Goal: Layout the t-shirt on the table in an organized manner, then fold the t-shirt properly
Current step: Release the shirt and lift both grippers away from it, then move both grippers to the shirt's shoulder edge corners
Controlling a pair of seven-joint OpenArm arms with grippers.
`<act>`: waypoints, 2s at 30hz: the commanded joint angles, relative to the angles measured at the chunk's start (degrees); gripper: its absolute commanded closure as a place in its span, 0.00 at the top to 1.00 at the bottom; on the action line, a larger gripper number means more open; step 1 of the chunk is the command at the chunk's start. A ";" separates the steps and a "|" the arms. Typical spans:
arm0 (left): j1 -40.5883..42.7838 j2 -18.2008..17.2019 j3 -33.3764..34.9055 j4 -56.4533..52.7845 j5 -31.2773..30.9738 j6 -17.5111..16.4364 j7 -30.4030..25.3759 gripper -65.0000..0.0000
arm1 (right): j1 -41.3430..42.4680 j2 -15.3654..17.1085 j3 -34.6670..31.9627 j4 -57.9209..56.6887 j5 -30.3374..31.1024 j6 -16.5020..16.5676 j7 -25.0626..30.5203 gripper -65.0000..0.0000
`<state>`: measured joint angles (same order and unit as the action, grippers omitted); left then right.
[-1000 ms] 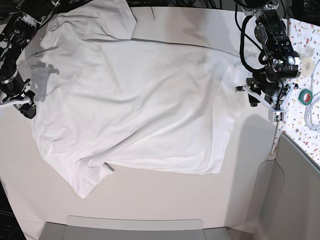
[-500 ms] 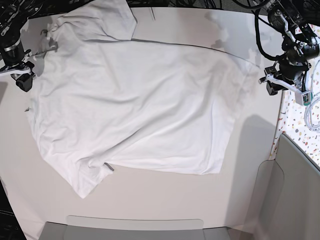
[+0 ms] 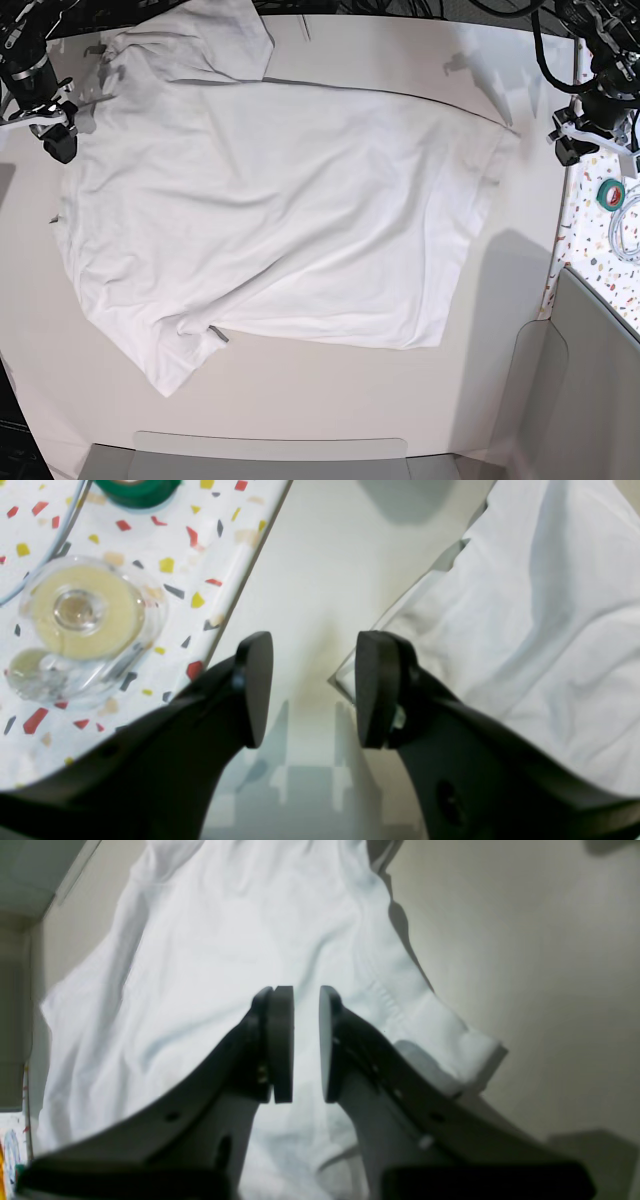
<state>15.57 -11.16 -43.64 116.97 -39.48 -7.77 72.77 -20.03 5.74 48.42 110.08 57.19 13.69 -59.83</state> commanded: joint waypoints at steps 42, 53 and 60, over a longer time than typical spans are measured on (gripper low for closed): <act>1.97 -0.75 -6.96 0.70 -9.00 -0.19 1.82 0.42 | -3.48 -3.06 0.41 0.64 1.23 0.42 1.06 0.14; 1.79 -0.58 -6.87 0.62 -9.00 -0.19 1.82 0.42 | -4.10 -6.48 9.55 0.64 1.23 0.42 0.80 0.14; 1.88 -0.58 -6.87 0.62 -9.09 -0.19 1.82 0.42 | -7.18 -8.51 9.91 0.64 1.14 0.42 0.80 0.14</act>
<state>17.47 -10.94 -50.06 116.88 -47.66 -7.94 75.22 -26.79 -3.31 58.04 109.86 57.08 13.67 -59.83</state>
